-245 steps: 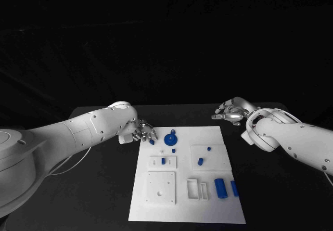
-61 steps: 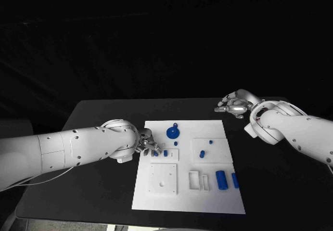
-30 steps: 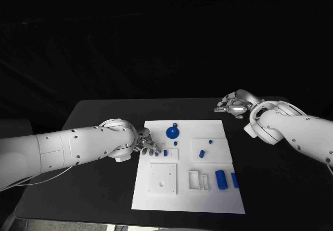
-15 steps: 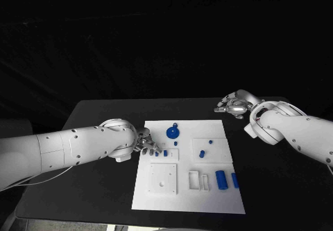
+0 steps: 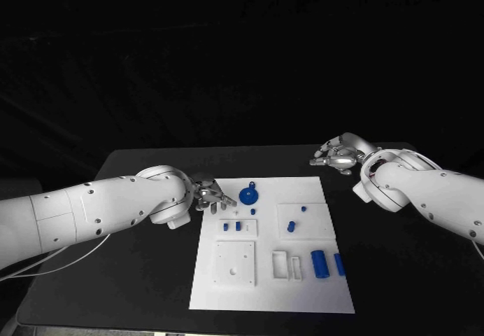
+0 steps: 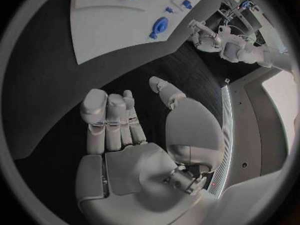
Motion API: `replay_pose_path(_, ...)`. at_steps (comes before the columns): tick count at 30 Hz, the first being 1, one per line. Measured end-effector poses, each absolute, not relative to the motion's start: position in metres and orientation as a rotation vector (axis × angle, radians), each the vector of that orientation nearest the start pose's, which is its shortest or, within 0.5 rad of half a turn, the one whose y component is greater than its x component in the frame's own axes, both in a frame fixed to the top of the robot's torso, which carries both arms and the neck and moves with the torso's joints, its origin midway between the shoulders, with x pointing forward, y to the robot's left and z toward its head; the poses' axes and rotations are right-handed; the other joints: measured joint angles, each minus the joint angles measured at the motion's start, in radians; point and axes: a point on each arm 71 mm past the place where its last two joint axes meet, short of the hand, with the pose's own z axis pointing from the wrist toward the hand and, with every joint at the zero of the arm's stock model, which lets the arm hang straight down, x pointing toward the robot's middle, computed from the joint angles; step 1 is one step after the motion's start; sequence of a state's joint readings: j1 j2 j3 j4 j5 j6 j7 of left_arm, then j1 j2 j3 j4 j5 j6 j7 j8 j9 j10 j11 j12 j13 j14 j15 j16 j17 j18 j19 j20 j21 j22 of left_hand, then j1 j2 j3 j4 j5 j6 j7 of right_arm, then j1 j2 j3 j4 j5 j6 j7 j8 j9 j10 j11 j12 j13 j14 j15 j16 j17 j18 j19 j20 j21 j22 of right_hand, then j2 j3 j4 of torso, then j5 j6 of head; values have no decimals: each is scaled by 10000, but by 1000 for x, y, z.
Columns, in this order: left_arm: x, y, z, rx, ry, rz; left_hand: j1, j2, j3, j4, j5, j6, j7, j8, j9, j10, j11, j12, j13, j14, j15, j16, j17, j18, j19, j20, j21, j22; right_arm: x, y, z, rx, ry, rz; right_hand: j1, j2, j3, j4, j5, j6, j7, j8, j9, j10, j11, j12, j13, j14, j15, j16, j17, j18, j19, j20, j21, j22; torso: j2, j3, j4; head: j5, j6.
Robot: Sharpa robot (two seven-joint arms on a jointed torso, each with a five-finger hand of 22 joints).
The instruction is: Assemble the parts on the task board
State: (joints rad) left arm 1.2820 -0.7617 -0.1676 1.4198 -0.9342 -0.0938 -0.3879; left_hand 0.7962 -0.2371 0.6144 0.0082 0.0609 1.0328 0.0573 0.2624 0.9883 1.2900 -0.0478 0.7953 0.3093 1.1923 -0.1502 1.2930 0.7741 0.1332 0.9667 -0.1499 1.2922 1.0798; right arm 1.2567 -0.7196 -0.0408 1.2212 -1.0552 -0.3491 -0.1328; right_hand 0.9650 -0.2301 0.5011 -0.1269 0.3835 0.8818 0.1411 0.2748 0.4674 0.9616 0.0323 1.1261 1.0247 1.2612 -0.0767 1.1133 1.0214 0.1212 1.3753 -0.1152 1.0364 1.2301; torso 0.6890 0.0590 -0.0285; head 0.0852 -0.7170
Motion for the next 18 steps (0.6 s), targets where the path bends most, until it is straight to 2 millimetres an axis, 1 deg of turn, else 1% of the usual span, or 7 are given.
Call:
replay_pose_path(2, 499, 204, -221, -3644, 21293, -5961, 432, 196, 118, -273, 0, -729, 332, -413, -314, -962, 283, -615, -225, -746, 329, -682, -280, -6, -633, 169, -561, -214, 552, -241, -178, 3452, 16818, 6169, 0, 0, 0, 0, 0, -1, 0, 0, 0, 0, 0, 0, 0, 0, 0, 0, 0, -1, 0, 1, 0, 0, 0, -2, 0, -12, 25)
replay_pose_path(4, 501, 199, -217, -3565, 20714, -6574, 1189, 419, 219, -873, 42, -1086, 628, -707, -648, -1790, 622, -1121, -428, -1141, 601, -1129, -492, -44, -992, 355, -943, -375, 552, -241, -178, 3454, 16816, 6174, 0, 0, 0, 0, 0, -1, 0, 0, 0, 0, 0, 0, 0, 0, 0, -7, 0, -1, -13, 13, 0, 0, 0, -3, 0, -20, 49)
replay_pose_path(7, 502, 191, -211, -3152, 19854, -7273, 2449, 525, 360, -1804, 627, -1284, 753, -900, -1084, -2423, 880, -1713, -689, -1373, 891, -1385, -656, -257, -1114, 403, -1145, -457, 552, -241, -178, 3456, 16814, 6182, 0, 0, 0, 0, 0, -1, 0, 0, 0, 0, 0, 0, -9, 0, 0, -38, 0, -1, -13, 13, 0, 0, 1, -7, -1, -35, 86)
replay_pose_path(10, 504, 181, -205, -2429, 19053, -7703, 3308, 505, 386, -2459, 884, -1347, 819, -1005, -1426, -2826, 1198, -2316, -967, -1550, 1131, -1609, -803, -335, -1203, 460, -1230, -481, 552, -240, -178, 3455, 16815, 6197, 0, 0, 0, 0, 0, -1, -1, 0, 0, 0, 0, 0, -9, 0, 0, -38, 0, 0, -13, 13, 0, 0, 7, -11, -1, -57, 109)
replay_pose_path(13, 507, 172, -203, -1643, 18496, -7845, 3710, 470, 348, -2714, 891, -1363, 838, -1087, -1680, -2957, 1301, -2771, -1176, -1481, 1233, -1631, -849, -415, -1203, 460, -1229, -474, 552, -240, -178, 3454, 16815, 6206, 0, 0, 0, 0, 0, -1, -2, 0, 0, 0, 0, 0, -9, 0, 0, -38, 0, -1, -13, 13, 0, 0, 9, -12, 3, -64, 129)
replay_pose_path(17, 513, 162, -203, -585, 17973, -7719, 3917, 440, 264, -2776, 865, -1365, 753, -1122, -2004, -2879, 1411, -3245, -1364, -1370, 1336, -1566, -863, -426, -1145, 454, -1109, -371, 552, -238, -178, 3436, 16820, 6244, 0, 0, 0, 0, 0, 0, -3, 0, 0, 0, 0, 0, -8, 0, 0, -38, 0, 0, -14, 14, 0, 0, 9, -12, 12, -71, 145)
replay_pose_path(18, 516, 160, -204, -305, 17883, -7592, 3918, 440, 189, -2714, 652, -1270, 668, -1123, -2075, -2772, 1416, -3324, -1393, -1260, 1301, -1455, -843, -484, -1023, 441, -1014, -326, 552, -238, -178, 3431, 16821, 6254, 0, 0, 0, 0, 0, 0, -4, 0, 0, 0, 0, 0, -8, 0, 0, -38, 0, -1, -14, 14, 0, 0, 10, -15, 12, -71, 147)
